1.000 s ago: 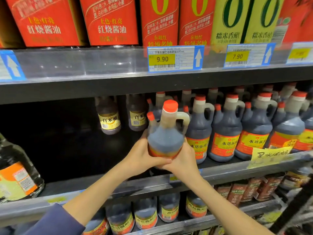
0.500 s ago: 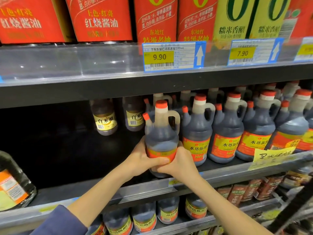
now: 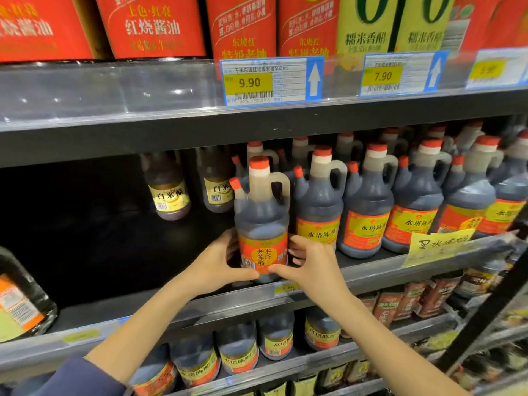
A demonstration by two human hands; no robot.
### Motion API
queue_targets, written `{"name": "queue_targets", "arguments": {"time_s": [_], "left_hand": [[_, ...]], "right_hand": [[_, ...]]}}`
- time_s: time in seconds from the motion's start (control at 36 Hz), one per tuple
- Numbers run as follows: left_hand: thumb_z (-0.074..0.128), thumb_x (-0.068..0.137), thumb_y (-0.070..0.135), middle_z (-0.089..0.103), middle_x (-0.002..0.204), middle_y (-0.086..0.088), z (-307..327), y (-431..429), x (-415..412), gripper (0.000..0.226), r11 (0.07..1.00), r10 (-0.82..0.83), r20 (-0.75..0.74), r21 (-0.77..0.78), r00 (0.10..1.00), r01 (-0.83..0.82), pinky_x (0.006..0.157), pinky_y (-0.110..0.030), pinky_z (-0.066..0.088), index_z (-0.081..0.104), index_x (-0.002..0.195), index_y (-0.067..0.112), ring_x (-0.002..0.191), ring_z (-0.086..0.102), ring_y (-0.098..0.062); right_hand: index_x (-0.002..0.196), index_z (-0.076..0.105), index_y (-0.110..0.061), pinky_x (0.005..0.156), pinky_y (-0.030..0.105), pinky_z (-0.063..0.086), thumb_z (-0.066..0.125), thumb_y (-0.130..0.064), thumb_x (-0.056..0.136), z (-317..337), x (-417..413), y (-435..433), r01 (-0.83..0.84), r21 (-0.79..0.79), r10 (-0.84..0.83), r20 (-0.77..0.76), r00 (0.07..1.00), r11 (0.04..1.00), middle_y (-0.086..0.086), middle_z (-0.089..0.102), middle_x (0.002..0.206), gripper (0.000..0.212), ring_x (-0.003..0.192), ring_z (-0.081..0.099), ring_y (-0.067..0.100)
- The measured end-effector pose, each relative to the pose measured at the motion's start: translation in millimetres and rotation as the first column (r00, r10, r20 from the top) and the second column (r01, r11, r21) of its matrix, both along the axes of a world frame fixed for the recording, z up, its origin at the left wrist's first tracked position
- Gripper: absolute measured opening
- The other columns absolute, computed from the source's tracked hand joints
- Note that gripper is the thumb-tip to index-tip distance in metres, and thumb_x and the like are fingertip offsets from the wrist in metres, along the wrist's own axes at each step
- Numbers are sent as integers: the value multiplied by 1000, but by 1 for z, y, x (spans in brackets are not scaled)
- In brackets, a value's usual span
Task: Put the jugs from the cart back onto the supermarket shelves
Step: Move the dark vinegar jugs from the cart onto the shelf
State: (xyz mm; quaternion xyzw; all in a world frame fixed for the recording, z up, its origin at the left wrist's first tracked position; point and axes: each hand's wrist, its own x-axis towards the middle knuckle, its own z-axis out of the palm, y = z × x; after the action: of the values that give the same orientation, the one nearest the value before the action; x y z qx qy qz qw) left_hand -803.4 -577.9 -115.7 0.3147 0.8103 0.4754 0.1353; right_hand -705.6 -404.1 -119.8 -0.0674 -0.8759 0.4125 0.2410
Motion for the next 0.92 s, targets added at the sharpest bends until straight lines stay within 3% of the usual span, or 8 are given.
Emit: {"name": "queue_targets", "arguments": {"time_s": [0.06,0.14,0.25,0.36,0.67,0.81,0.92], "left_hand": [[83,70,16,50,133,8,-4,0,2,85,999,-1,-30,-43,1000,-1,97,-13,42,35,141,15,121,51,-5],[83,71,17,54,130,6,-10,2,6,79,999,11,-75,-42,997,-14,94,-11,44,40,137,13,118,53,-4],[83,71,17,61,127,0,-13,4,4,69,998,58,-86,4,995,-58,96,-22,50,47,130,14,113,60,-7],[82,71,18,62,125,0,-13,5,3,62,998,56,-109,-3,992,-57,94,-22,51,48,123,20,110,61,-6],[83,70,26,63,125,-4,-14,12,-5,67,991,90,-186,-85,978,-107,97,-31,51,49,126,11,112,62,-11],[84,68,29,65,122,-4,-15,15,-8,68,984,116,-212,-107,970,-141,95,-33,53,50,124,11,109,63,-13],[83,63,43,66,119,-5,-20,18,-9,75,974,159,-252,-117,955,-193,93,-41,53,50,123,13,110,62,-19]], "right_hand": [[112,64,-3,83,36,56,84,-29,68,-4,1,-3,12,38,-11,-27,1000,999,7,71,102,55,96,65,16],[110,64,-4,80,41,55,83,-34,68,-10,0,-7,58,109,-52,-61,997,992,8,72,100,55,97,66,22],[107,65,-7,80,40,56,82,-41,67,-15,-5,-9,99,175,-86,-82,993,980,7,73,98,55,96,67,21],[110,65,-6,81,40,56,82,-40,67,-16,-7,-7,108,189,-92,-91,992,976,9,73,99,57,95,68,22],[102,64,0,81,41,53,80,-38,71,-4,-14,6,43,263,-41,-14,999,964,14,71,96,52,93,66,28],[95,61,-2,80,35,51,76,-43,73,3,-14,9,31,347,-49,45,998,937,12,70,93,49,90,65,25],[92,61,-3,79,33,50,77,-40,73,5,-17,13,24,321,-46,59,997,947,12,71,92,45,88,65,24]]}}
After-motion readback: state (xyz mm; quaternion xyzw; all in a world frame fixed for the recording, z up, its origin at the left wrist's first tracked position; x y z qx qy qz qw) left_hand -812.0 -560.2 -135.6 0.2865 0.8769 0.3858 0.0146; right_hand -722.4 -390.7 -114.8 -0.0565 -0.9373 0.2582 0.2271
